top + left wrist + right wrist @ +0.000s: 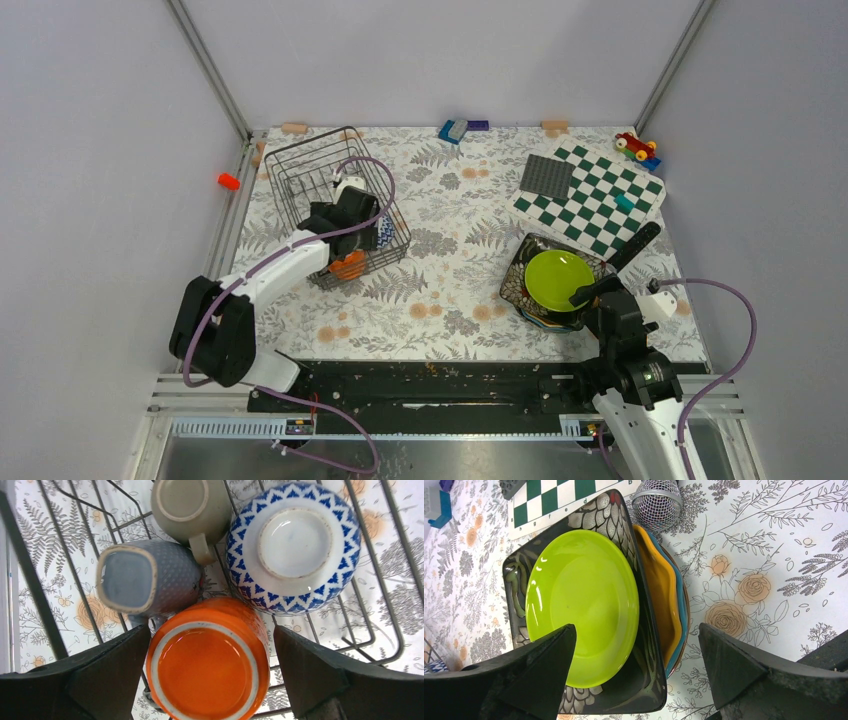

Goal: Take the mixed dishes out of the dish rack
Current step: Place the plate at the center of the board, then pick up the cup from the dish rack.

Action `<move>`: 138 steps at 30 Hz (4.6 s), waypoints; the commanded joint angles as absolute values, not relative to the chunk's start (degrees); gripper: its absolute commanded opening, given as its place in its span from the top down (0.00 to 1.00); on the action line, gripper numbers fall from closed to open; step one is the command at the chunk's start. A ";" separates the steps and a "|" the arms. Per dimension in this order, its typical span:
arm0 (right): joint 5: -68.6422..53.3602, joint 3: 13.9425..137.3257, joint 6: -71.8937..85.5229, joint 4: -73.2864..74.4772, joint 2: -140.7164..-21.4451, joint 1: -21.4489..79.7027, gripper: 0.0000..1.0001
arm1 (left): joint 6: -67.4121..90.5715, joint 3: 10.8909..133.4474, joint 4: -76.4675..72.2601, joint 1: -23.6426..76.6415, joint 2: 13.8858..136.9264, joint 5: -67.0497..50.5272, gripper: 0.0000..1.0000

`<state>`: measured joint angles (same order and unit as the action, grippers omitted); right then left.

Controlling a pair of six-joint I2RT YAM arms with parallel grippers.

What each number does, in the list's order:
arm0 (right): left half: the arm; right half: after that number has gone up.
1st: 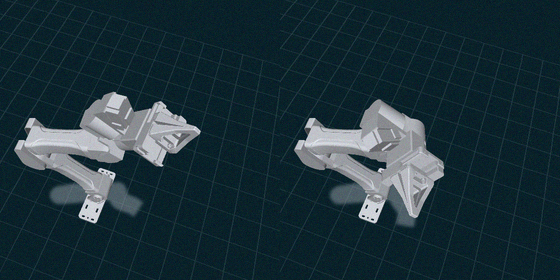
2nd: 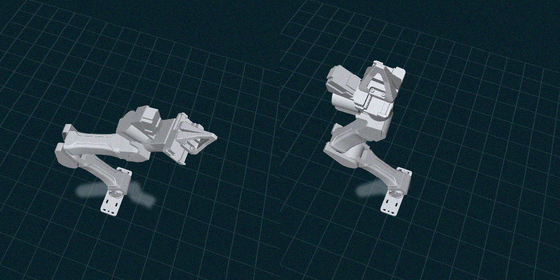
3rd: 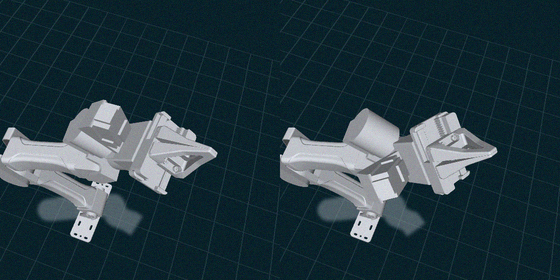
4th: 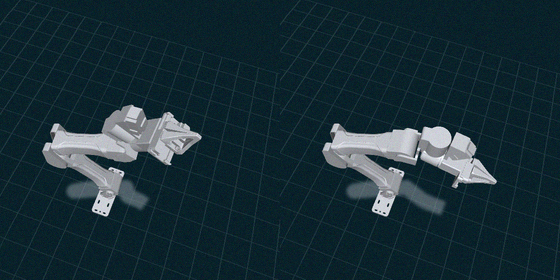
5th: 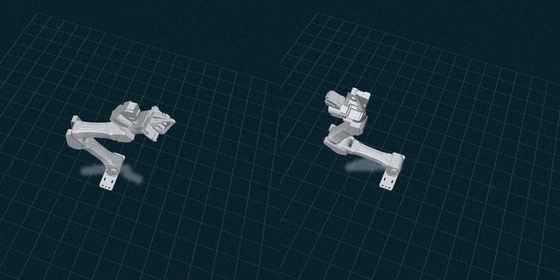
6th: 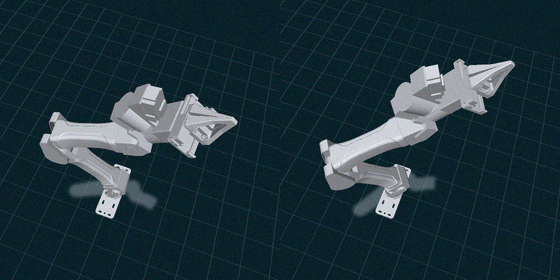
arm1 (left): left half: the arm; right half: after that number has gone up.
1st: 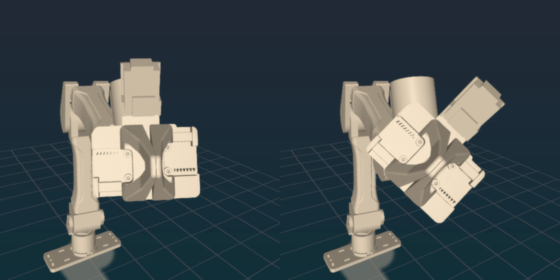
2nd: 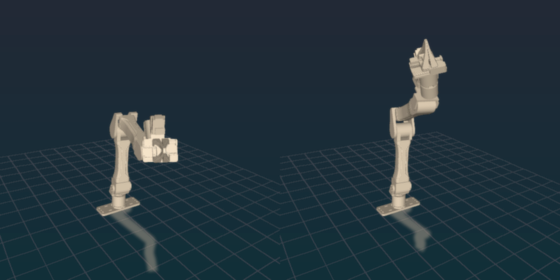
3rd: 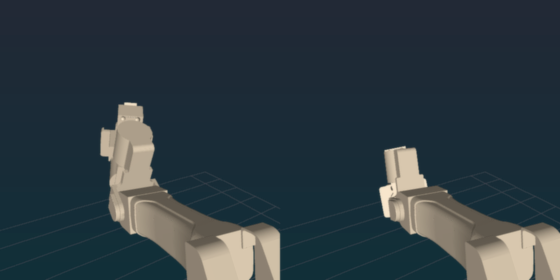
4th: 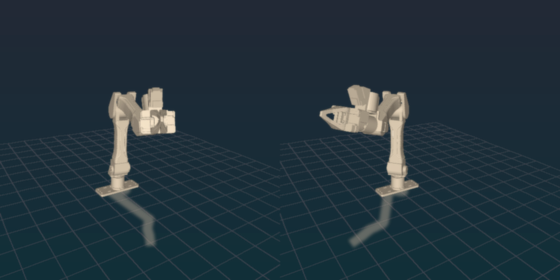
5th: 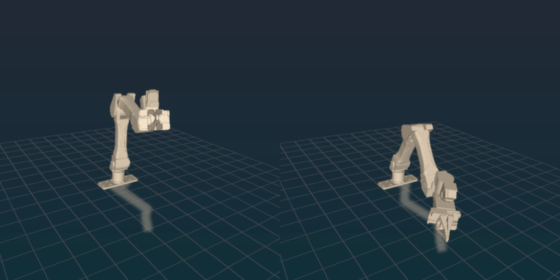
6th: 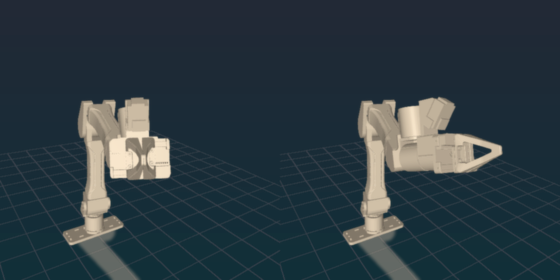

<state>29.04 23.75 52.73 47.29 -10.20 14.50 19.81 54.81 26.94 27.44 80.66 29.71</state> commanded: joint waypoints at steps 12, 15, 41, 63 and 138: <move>29.11 24.17 52.34 46.23 -8.13 14.24 0.01 | 16.62 55.50 27.44 23.45 84.45 20.62 0.01; 29.21 24.23 52.30 46.49 -7.77 14.24 0.00 | 17.10 55.15 27.16 23.47 84.39 19.36 0.02; 28.08 24.95 52.74 46.92 -8.96 14.23 0.00 | 22.29 51.72 27.59 22.90 80.95 15.86 0.38; 29.44 24.95 52.58 46.52 -8.41 14.30 0.00 | 27.31 51.11 26.70 22.85 70.95 20.91 1.00; -31.89 40.61 24.92 -39.21 -56.91 44.87 0.09 | 67.10 32.23 -24.01 23.00 42.78 -25.49 1.00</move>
